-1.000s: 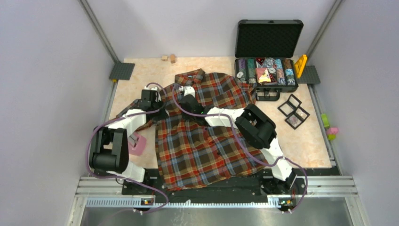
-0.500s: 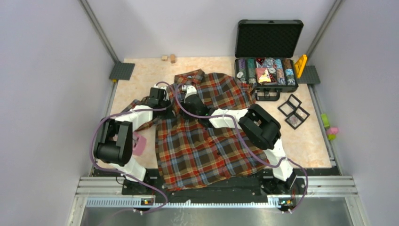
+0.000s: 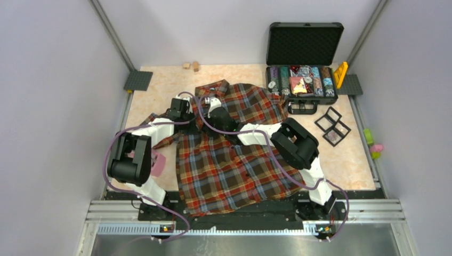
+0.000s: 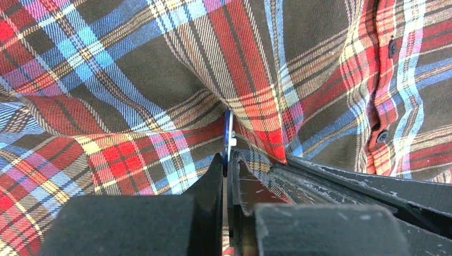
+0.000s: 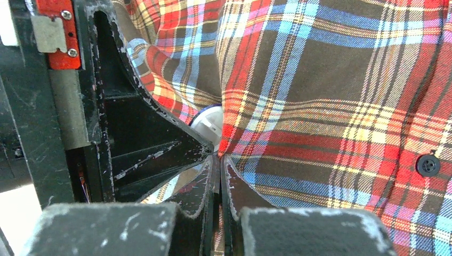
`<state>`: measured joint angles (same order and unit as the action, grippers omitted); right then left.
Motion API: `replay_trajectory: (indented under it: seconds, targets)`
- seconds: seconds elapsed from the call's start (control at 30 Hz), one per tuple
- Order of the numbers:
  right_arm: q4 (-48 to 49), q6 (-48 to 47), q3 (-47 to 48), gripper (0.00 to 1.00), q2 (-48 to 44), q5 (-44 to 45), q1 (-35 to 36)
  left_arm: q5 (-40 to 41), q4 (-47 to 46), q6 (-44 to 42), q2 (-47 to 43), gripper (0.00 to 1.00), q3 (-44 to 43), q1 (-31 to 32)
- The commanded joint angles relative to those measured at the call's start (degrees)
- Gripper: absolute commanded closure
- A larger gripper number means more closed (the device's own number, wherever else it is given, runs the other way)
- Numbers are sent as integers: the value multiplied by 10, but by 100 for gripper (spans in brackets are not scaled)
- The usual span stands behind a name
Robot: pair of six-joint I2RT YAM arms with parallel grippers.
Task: Pin the brooch onto the clothing
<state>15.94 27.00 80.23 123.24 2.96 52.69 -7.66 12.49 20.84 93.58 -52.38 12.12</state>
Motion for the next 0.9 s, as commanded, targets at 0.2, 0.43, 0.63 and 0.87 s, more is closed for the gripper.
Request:
replay_trajectory:
  seconds: [0.2,0.43,0.63,0.87]
  targets:
    - [15,-11,15,100,-12,-27,-1,-14,-15,-10,7,100,-19,2]
    - [-11,-17,39,100,11,-50,-1,-31,-33,-12,-3,100,-10,3]
    - [-17,-10,42,100,26,-57,-1,-39,-45,-6,-15,100,-1,3]
    - [-23,8,42,100,39,-58,-8,-43,-90,7,-50,100,37,2]
